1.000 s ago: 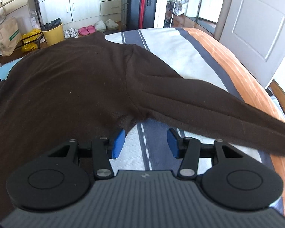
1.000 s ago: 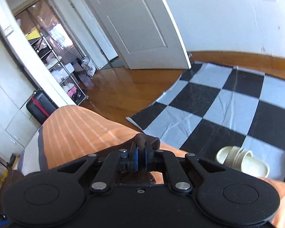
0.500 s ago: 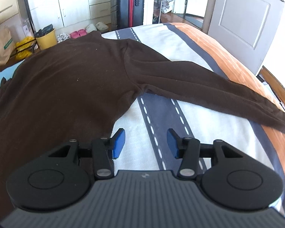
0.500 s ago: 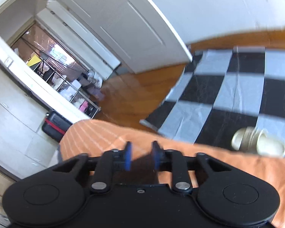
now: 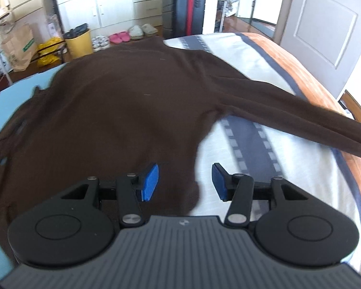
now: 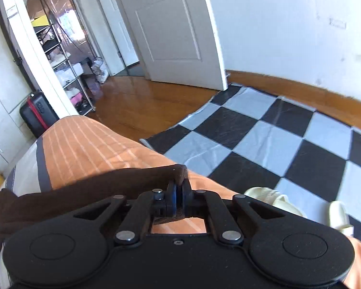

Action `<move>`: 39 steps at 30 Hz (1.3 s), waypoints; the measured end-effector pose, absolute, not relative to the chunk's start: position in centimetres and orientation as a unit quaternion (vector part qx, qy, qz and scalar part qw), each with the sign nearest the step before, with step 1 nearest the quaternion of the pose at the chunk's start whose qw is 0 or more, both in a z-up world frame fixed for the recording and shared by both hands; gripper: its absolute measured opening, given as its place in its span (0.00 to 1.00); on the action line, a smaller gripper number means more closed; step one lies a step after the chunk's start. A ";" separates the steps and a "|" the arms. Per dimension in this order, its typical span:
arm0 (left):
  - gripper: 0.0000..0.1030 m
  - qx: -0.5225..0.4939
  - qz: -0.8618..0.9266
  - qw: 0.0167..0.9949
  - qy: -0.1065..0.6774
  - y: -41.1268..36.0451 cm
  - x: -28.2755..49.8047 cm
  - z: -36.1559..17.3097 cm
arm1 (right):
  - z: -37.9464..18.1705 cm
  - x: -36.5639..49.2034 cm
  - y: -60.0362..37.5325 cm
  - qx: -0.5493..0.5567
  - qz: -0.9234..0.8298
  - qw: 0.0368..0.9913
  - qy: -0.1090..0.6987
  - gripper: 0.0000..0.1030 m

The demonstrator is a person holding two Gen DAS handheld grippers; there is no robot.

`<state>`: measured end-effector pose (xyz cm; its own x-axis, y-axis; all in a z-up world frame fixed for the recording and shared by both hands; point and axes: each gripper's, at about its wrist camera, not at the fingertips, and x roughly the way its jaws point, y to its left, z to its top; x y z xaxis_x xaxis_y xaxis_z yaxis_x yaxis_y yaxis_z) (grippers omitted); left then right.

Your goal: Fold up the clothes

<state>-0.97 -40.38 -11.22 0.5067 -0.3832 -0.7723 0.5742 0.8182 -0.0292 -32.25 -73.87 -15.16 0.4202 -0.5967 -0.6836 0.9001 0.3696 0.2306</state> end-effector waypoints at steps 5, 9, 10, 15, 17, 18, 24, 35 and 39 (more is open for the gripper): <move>0.47 0.129 -0.232 0.877 0.399 -34.6 1.6 -10.3 | -18.7 -30.8 -74.2 0.308 -0.481 0.753 0.326 0.16; 0.52 0.118 -0.182 0.896 0.388 -29.2 4.7 -9.7 | -16.2 -33.3 -74.0 0.366 -0.515 0.736 0.243 0.37; 0.52 0.117 -0.166 0.900 0.385 -28.0 5.7 -9.8 | -15.7 -33.5 -73.5 0.380 -0.507 0.741 0.224 0.38; 0.54 0.154 -0.081 0.910 0.375 -22.9 11.6 -10.1 | -12.1 -28.7 -68.7 0.364 -0.418 0.806 0.208 0.42; 0.55 0.171 -0.065 0.903 0.389 -21.3 14.2 -10.5 | -10.3 -25.5 -65.5 0.347 -0.368 0.840 0.198 0.48; 0.56 0.185 -0.057 0.901 0.389 -20.6 15.4 -10.9 | -9.5 -24.0 -64.1 0.343 -0.342 0.853 0.193 0.49; 0.71 0.295 -0.046 0.863 0.408 -18.3 20.3 -17.3 | -8.3 -12.5 -54.7 0.372 -0.141 0.898 0.190 0.49; 0.00 0.298 0.145 0.916 0.226 -14.6 21.5 -14.2 | -11.7 1.6 -40.5 0.286 -0.034 0.901 0.325 0.49; 0.04 0.156 0.033 0.924 0.348 -10.8 22.3 -13.9 | -13.5 3.4 -38.7 0.302 -0.032 0.887 0.349 0.49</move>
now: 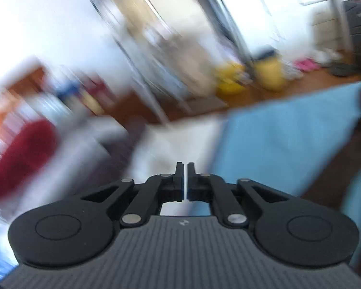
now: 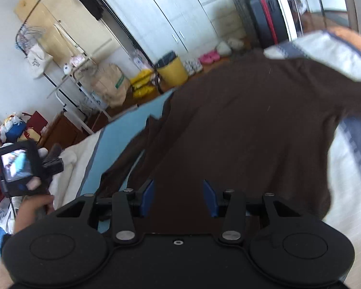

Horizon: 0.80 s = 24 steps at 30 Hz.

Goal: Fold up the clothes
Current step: 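Grasp the other brown sleeve with the left gripper, then pull the held sleeve outward with the left gripper across the blue sheet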

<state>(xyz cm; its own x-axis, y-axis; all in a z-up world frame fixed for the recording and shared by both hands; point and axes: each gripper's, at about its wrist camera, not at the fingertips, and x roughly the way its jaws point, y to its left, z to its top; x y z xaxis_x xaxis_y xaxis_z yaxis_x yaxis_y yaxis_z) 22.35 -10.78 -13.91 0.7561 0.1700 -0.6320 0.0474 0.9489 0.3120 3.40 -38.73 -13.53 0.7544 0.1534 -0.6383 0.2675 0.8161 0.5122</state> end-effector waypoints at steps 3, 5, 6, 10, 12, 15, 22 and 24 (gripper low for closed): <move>0.07 0.083 -0.040 0.899 0.428 -9.4 22.7 -15.7 | -14.4 4.3 -36.5 0.309 -0.019 0.880 0.360 0.49; 0.26 0.090 -0.055 0.881 0.461 -9.6 22.5 -16.7 | -14.9 4.8 -34.9 0.311 -0.007 0.876 0.367 0.49; 0.48 0.100 -0.056 0.873 0.473 -9.9 22.5 -17.2 | -15.1 5.3 -34.2 0.311 -0.001 0.875 0.372 0.49; 0.66 0.117 -0.059 0.846 0.517 -10.2 22.9 -19.4 | -14.9 6.3 -31.0 0.295 0.022 0.875 0.382 0.49; 0.66 0.092 -0.057 0.847 0.521 -10.0 23.2 -20.2 | -15.0 7.0 -29.8 0.286 0.030 0.877 0.386 0.49; 0.57 0.040 -0.058 0.851 0.520 -9.3 23.5 -20.4 | -15.5 7.8 -28.3 0.266 0.032 0.880 0.393 0.52; 0.02 0.073 -0.063 0.884 0.458 -10.6 21.2 -17.7 | -17.3 7.0 -27.8 0.201 0.002 0.879 0.432 0.53; 0.02 0.080 -0.043 0.910 0.405 -10.1 20.4 -15.4 | -17.7 6.3 -28.4 0.216 -0.003 0.874 0.435 0.53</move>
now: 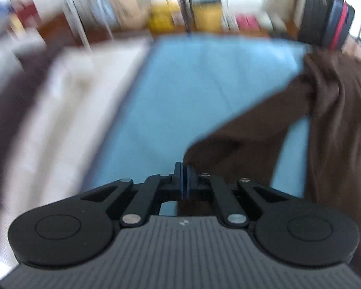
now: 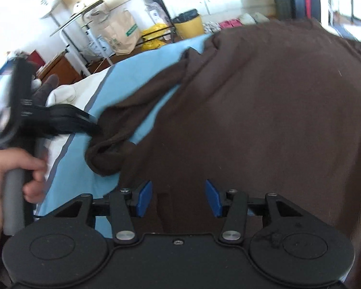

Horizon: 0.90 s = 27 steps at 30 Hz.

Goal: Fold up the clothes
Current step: 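Pull the held sleeve outward with the left gripper across the blue sheet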

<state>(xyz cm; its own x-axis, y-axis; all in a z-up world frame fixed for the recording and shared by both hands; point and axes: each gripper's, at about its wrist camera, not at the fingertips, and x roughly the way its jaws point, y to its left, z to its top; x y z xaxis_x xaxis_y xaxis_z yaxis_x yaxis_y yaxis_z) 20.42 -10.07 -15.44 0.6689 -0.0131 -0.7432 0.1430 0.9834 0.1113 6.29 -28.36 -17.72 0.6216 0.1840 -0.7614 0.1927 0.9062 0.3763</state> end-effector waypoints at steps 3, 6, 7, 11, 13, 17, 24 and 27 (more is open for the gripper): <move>0.02 0.056 0.014 0.932 0.358 -8.1 20.3 -13.9 | -18.5 5.7 -29.6 0.220 -0.018 0.870 0.440 0.53; 0.02 0.034 0.068 0.941 0.331 -6.0 20.5 -13.4 | -18.9 4.8 -30.2 0.239 -0.018 0.870 0.431 0.53; 0.02 0.016 0.075 0.942 0.327 -5.2 20.5 -13.2 | -19.1 4.7 -30.1 0.239 -0.018 0.871 0.429 0.53; 0.03 -0.027 0.091 0.954 0.286 -3.5 20.2 -12.1 | -19.3 4.4 -29.4 0.218 -0.022 0.876 0.429 0.53; 0.03 -0.037 0.085 0.959 0.267 -3.4 20.1 -11.8 | -19.3 4.3 -29.0 0.201 -0.023 0.880 0.430 0.54; 0.02 -0.061 0.029 0.969 0.239 -3.5 19.3 -11.2 | -19.2 4.7 -28.2 0.174 -0.024 0.886 0.430 0.55; 0.07 0.013 -0.225 0.899 0.376 -8.1 15.1 -11.4 | -19.4 4.6 -29.2 0.199 0.004 0.885 0.421 0.61; 0.07 0.022 -0.207 0.875 0.438 -7.1 15.2 -13.7 | -18.7 4.8 -30.6 0.232 0.010 0.876 0.422 0.61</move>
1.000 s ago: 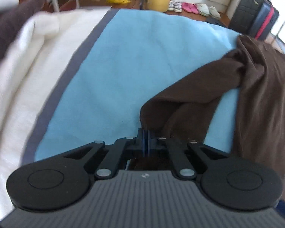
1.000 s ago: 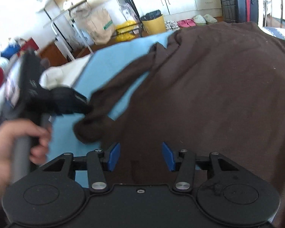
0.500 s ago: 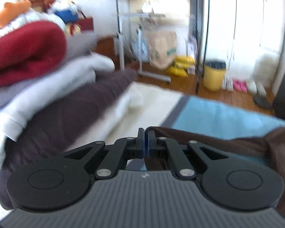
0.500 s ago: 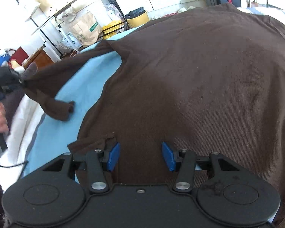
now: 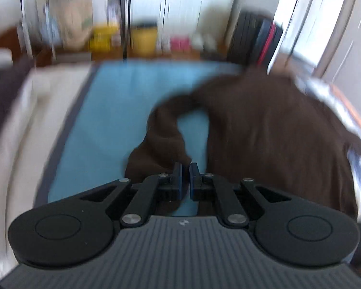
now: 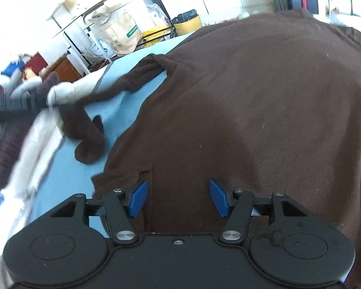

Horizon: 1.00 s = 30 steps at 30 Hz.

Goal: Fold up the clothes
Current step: 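Pull the held sleeve outward with the left gripper across the blue sheet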

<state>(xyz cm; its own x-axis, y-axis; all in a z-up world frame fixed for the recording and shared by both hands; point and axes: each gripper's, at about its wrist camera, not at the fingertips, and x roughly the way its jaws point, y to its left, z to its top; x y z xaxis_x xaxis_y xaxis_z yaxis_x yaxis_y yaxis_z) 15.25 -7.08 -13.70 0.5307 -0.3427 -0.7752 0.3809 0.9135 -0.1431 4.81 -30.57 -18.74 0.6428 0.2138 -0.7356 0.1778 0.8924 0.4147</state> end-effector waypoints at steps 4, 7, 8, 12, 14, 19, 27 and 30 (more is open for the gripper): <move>0.40 -0.047 -0.110 0.887 0.446 -1.5 17.6 -14.3 | -17.4 4.9 -30.5 0.236 0.007 0.880 0.412 0.62; 0.45 -0.125 -0.072 0.874 0.464 2.9 19.2 -15.7 | -16.8 5.2 -29.5 0.235 0.024 0.884 0.403 0.62; 0.45 -0.143 -0.069 0.863 0.479 3.8 19.6 -16.6 | -16.8 5.5 -29.0 0.239 0.033 0.883 0.402 0.62; 0.46 -0.196 -0.079 0.824 0.526 4.2 20.0 -19.8 | -16.7 7.3 -26.9 0.239 0.066 0.881 0.403 0.62; 0.49 -0.242 -0.106 0.799 0.541 4.2 20.7 -20.9 | -16.5 7.9 -26.0 0.228 0.068 0.883 0.405 0.62; 0.00 -0.196 -0.154 0.815 0.523 -0.9 20.0 -20.2 | -16.5 7.9 -25.0 0.216 0.057 0.891 0.395 0.62; 0.00 -0.205 -0.182 0.776 0.568 -6.0 19.1 -21.1 | -15.0 7.5 -27.2 0.228 0.011 0.909 0.349 0.62; 0.00 -0.238 -0.180 0.764 0.573 -4.6 19.0 -21.7 | -14.6 8.2 -26.7 0.217 0.033 0.912 0.347 0.62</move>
<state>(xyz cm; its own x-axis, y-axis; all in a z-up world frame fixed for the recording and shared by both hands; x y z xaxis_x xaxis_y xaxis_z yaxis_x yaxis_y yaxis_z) 18.98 -4.62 -21.69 0.2788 -0.5464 -0.7897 0.0021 0.8227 -0.5685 8.21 -26.72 -14.57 0.7571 0.2102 -0.6186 0.0917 0.9033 0.4191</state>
